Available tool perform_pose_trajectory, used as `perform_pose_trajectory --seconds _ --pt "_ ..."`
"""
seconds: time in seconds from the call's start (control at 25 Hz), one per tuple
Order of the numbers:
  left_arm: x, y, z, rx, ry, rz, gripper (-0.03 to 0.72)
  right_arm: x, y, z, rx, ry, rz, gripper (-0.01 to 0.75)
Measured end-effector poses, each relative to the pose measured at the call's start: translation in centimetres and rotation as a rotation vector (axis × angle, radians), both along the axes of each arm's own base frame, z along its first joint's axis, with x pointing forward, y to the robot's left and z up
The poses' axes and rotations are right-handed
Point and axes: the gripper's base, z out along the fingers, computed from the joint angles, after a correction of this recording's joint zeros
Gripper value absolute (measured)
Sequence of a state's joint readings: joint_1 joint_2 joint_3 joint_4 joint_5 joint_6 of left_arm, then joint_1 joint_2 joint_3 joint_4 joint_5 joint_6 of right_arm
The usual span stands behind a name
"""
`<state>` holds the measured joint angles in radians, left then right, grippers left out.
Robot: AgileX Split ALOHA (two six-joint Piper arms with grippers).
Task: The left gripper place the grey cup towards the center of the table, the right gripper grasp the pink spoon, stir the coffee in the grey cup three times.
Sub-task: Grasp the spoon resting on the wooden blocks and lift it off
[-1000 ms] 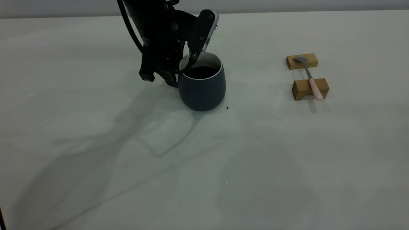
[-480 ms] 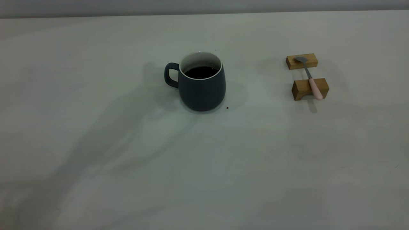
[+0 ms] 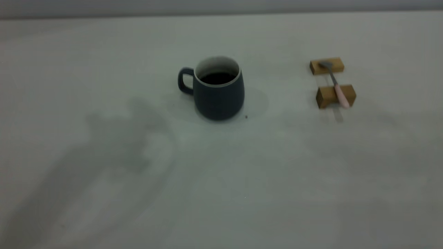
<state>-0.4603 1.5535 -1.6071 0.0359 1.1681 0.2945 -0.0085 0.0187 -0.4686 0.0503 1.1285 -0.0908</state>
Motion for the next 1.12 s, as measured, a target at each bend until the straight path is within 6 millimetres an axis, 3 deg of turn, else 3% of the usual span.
perform_pose_trajectory --seconds 0.2,0.32,0.56,0.76,1.12 --pt "-3.6 1.8 -0.2 -0.026 0.025 0.084 0.435 0.0 0.0 0.0 0.001 0.0 0.0 0.585" --pt "-7.5 3.8 -1.1 -0.031 0.044 0.118 0.436 0.0 0.0 0.0 0.001 0.0 0.0 0.585" --pt "-15.4 8.8 -4.8 -0.084 0.079 0.245 0.436 0.0 0.0 0.0 0.001 0.0 0.0 0.585" --pt "-20.4 12.0 -7.8 -0.139 0.036 0.431 0.436 0.0 0.0 0.0 0.001 0.0 0.001 0.585" --pt "-26.2 13.4 -10.9 -0.221 -0.177 0.647 0.434 0.0 0.0 0.0 0.001 0.0 0.001 0.585"
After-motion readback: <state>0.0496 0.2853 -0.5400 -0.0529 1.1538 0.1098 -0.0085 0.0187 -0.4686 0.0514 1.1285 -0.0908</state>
